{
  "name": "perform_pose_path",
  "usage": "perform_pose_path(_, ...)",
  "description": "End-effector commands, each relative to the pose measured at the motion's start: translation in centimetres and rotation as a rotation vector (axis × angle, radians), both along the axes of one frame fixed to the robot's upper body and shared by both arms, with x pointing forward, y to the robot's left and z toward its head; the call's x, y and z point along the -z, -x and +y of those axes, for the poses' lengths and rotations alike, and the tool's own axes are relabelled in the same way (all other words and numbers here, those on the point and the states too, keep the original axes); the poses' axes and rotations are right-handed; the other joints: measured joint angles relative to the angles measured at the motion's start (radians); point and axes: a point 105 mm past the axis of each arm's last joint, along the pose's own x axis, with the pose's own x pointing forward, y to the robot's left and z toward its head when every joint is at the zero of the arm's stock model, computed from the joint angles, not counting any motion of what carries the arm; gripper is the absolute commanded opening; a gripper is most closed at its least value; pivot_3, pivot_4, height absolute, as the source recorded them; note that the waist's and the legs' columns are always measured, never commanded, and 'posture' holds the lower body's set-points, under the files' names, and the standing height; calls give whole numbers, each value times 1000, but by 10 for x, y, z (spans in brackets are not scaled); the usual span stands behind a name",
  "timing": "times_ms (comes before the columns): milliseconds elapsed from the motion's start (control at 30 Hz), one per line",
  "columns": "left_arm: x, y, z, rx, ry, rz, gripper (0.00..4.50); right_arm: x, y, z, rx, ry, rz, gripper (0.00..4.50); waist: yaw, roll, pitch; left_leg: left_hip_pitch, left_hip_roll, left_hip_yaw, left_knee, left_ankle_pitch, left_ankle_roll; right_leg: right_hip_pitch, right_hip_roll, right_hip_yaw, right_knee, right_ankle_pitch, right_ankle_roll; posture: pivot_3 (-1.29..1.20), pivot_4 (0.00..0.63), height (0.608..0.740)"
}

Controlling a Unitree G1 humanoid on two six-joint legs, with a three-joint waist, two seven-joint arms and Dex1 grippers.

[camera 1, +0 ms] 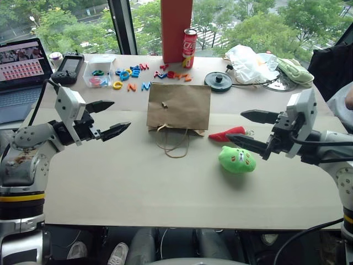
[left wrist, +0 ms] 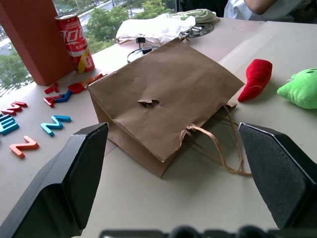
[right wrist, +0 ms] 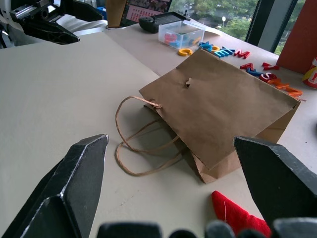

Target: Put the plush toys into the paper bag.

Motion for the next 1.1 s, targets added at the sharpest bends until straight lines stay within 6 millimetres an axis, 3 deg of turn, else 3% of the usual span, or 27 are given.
perform_pose_path(33, -8, -2, -1, 20, -22, -44, 4500, -7, 2, 0, 2, 3, -52, 4478, 0, 0, 0, 0, 0, 0, 0, 0, 0, 0, 0, 0, 0, 0, 0, 0, 150, 739)
perform_pose_path(233, 27, -18, -5, 96, -289, -116, 4500, -3, 1, 1, 16, 7, -38, 4478, 4, 0, 0, 1, -2, 1, 0, 0, 0, 1, 0, 0, 0, 0, 0, 0, 150, 739)
perform_pose_path(433, 56, -43, -28, 202, -578, -299, 4500, -1, 0, 2, 23, 22, -33, 4478, 17, 0, 0, -1, -2, 2, 1, 0, 0, 0, 0, 0, -1, 0, 0, 0, 150, 739)
perform_pose_path(767, 63, -80, -92, 221, -649, -531, 4500, 0, 4, 5, 52, 16, -40, 4478, 25, 0, 0, -3, -3, 0, 2, -1, 1, -1, 0, -1, -1, 0, 0, 0, 150, 739)
perform_pose_path(933, 61, -82, -110, 238, -604, -560, 4500, 1, 4, 6, 66, 7, -42, 4478, 19, 0, 0, -3, -3, 0, 2, -1, 1, -1, 0, -1, 0, 0, 1, 0, 150, 739)
perform_pose_path(1100, 68, -80, -111, 266, -610, -539, 4500, 1, 4, 6, 78, -3, -45, 4478, 19, 0, 0, -3, -3, 0, 2, -1, 1, -1, 0, -1, 0, 0, 1, 0, 150, 739)
